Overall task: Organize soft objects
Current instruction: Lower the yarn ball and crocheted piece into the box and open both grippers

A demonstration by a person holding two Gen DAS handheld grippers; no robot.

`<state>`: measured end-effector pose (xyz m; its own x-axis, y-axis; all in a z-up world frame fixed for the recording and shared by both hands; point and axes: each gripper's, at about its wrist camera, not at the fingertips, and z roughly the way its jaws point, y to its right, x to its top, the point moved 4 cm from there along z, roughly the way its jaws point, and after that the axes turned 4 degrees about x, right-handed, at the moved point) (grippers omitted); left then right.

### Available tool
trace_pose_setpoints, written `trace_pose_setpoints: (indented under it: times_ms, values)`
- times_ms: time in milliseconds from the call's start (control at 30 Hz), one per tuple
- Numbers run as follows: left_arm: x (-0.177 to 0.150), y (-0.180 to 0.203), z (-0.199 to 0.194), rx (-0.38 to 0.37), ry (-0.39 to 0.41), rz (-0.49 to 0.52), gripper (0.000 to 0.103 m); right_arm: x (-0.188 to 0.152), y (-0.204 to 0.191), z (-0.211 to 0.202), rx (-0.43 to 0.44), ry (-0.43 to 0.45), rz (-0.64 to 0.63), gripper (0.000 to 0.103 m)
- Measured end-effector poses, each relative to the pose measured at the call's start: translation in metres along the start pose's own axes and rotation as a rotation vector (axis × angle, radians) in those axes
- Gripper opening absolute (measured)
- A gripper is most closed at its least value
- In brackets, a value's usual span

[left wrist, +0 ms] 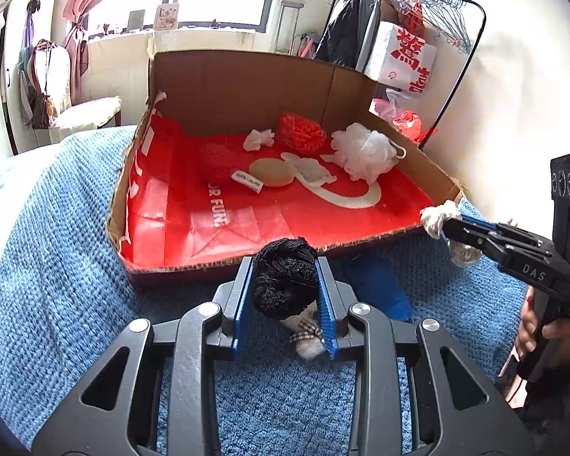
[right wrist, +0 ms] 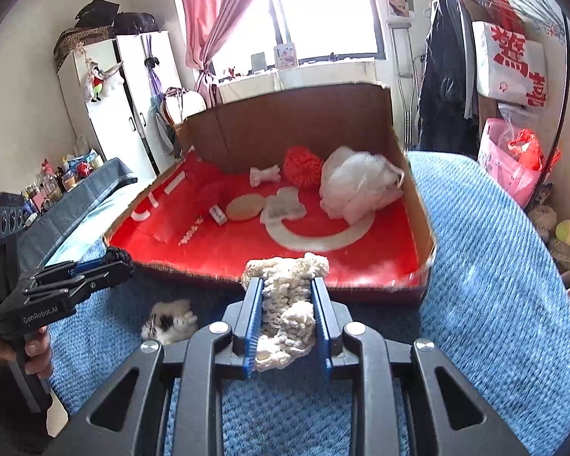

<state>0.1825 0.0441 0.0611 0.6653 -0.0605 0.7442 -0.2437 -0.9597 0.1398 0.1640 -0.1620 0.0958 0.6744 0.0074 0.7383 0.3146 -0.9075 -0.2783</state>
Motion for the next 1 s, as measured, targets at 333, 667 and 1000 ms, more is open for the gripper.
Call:
trace_pose_setpoints:
  times_ms: [333,667,1000]
  values:
    - [0.037,-0.006,0.015,0.039,0.02,0.035,0.029,0.042,0.02,0.047,-0.084,-0.051,-0.053,0.027]
    - [0.055,-0.019,0.065,0.094,-0.073,0.068,0.029,0.044,0.036,0.084,-0.144,-0.135,-0.087,0.027]
    - [0.056,-0.026,0.094,0.146,-0.147,0.097,0.029,0.04,0.035,0.104,-0.208,-0.195,-0.155,0.028]
